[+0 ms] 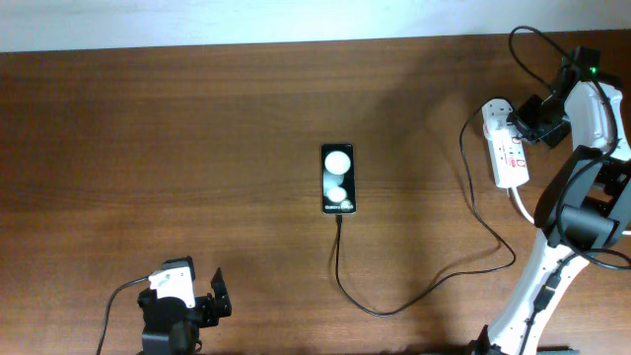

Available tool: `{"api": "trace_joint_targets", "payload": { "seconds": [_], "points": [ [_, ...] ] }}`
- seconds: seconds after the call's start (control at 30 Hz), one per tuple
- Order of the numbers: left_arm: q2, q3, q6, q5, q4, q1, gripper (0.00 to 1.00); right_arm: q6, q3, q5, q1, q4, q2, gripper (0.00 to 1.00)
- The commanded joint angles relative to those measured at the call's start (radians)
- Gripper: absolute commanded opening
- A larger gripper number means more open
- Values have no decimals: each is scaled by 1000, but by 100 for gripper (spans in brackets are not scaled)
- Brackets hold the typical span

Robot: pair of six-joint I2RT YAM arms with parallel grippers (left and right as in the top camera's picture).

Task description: Plug charger to phone and switch on socket

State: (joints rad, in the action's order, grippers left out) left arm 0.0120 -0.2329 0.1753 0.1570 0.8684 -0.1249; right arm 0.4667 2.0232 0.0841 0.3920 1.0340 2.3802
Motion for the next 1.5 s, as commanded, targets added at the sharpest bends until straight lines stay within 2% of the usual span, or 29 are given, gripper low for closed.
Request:
{"api": "trace_joint_targets", "payload": {
  "seconds": [0.0,0.1,0.2,0.6,0.73,0.83,1.47],
  "points": [
    [-4,4,-13,-6,2,2,99,-6,-24,13,-17,2,47,4],
    [-4,4,-13,-6,2,2,99,-7,-24,8,-16,14,46,4],
    [-4,4,-13,-6,2,2,99,-5,-24,-86,-5,61,44,4],
    [-4,4,-13,-6,2,2,99,23,28,-5,14,88,-27,4],
    [-4,4,-13,-6,2,2,99,-23,28,93,-13,72,-24,4],
    [-4,4,-13,-6,2,2,99,-25,28,31,-30,72,-23,4],
    [-4,4,-13,-6,2,2,99,-14,-23,34,-30,97,-21,4]
  ]
}}
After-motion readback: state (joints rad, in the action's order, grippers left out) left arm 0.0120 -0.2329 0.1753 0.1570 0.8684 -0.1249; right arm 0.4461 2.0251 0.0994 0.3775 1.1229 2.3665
